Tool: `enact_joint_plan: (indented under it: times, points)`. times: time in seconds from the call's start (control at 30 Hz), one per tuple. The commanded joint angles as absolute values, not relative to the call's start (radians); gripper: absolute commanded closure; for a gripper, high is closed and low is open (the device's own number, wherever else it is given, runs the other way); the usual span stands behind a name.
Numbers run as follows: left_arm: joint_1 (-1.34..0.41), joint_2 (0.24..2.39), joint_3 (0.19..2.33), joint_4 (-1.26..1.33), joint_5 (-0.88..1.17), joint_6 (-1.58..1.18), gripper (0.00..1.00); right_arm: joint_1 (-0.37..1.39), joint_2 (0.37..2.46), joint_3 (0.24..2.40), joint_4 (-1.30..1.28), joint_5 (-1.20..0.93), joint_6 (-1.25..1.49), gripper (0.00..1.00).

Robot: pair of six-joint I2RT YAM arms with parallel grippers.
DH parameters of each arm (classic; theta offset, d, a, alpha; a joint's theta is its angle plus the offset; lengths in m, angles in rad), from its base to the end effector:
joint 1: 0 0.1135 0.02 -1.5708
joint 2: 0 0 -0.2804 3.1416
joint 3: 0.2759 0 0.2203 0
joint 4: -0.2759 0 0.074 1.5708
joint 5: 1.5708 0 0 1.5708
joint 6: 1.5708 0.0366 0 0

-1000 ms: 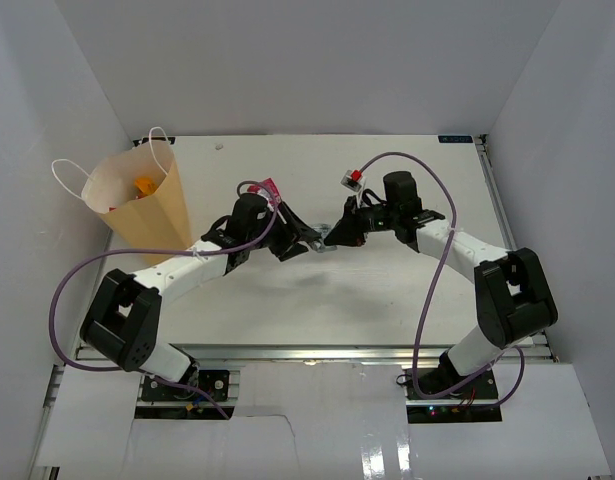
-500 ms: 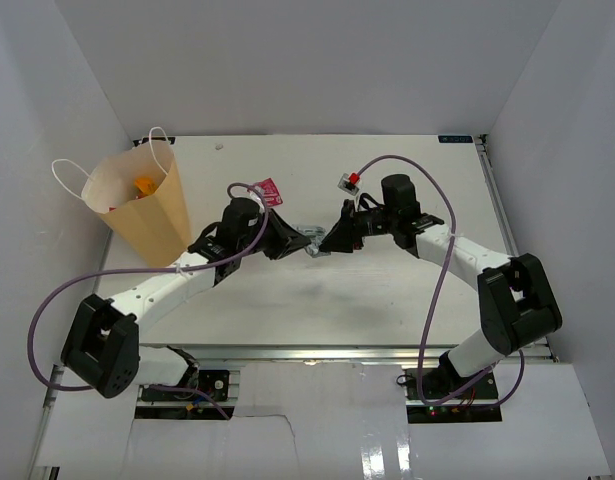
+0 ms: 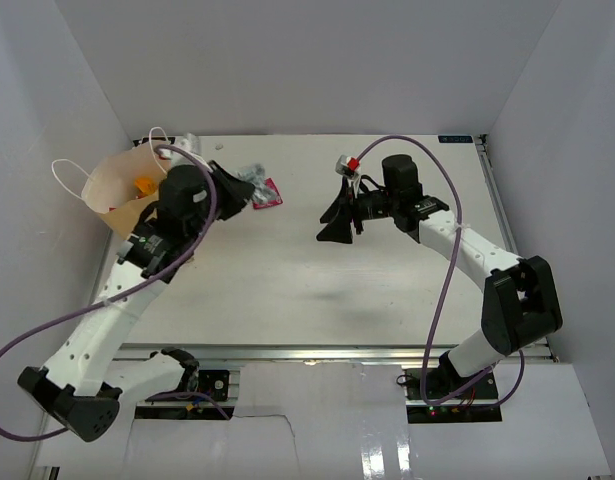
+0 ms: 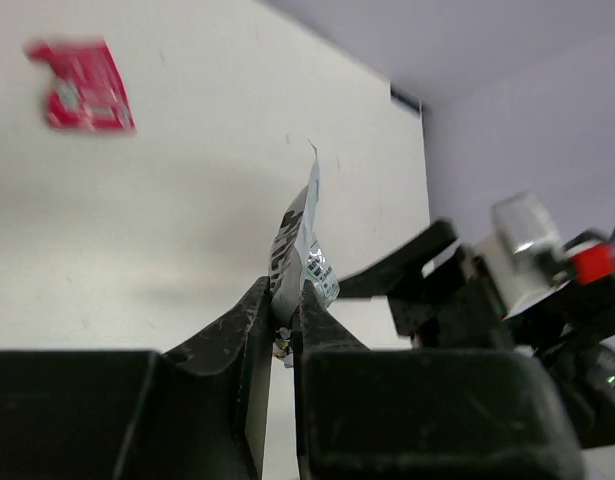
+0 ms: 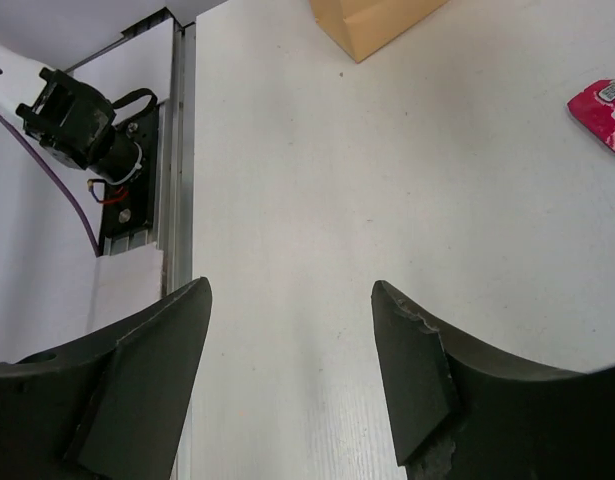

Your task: Place the snacks into the paper bag

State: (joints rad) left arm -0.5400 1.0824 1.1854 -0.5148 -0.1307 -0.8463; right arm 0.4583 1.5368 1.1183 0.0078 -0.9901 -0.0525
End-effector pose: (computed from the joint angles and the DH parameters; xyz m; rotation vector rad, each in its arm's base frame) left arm 0.1690 -0.0957 0.3985 -0.4014 2.0220 -0.7576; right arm 0.2688 0.1667 0.3249 -1.1117 1.6410 1.2349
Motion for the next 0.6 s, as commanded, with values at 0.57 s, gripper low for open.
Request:
enact_joint_plan:
  times: [0.57]
  points:
    - [0.434,1.328,1.568,-0.64,0.056,-0.77,1.0,0.457,1.603,1.172,-0.067,-0.973,-0.15,0.28]
